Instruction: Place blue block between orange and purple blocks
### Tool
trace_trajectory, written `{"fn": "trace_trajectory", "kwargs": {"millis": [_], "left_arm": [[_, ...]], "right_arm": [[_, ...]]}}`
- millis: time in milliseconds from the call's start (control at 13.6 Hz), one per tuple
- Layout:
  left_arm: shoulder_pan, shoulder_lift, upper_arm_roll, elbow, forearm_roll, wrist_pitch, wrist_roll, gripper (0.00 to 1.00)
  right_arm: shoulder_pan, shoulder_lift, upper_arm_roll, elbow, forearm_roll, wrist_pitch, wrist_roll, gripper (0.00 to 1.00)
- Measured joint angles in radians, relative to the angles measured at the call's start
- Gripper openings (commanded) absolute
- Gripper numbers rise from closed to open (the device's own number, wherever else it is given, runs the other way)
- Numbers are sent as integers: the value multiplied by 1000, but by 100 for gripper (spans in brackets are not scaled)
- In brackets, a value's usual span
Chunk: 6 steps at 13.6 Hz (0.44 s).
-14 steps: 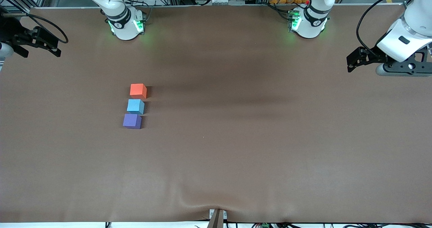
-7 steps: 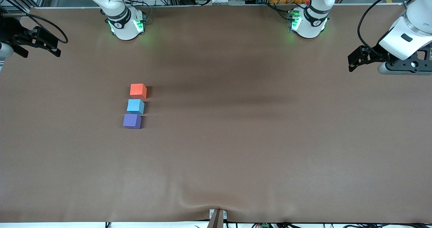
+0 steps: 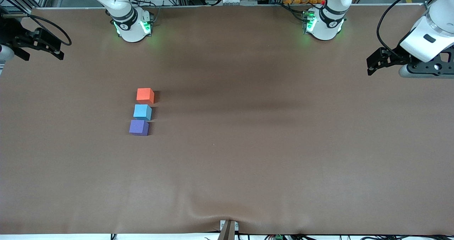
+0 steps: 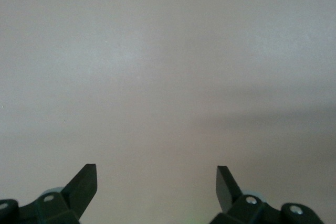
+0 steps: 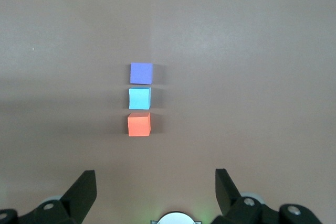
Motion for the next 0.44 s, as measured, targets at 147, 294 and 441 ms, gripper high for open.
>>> {"fn": "trace_trajectory", "kwargs": {"millis": [147, 294, 441], "left_arm": [[-1, -1, -1, 29, 0, -21, 1, 100], [-3, -2, -2, 63, 0, -49, 2, 100], [-3, -2, -2, 80, 0, -65, 2, 100]], "right_arm": [[0, 0, 0, 0, 0, 0, 0, 100], [0, 0, -6, -1, 0, 0, 0, 100], [0, 0, -20, -1, 0, 0, -2, 100]]}}
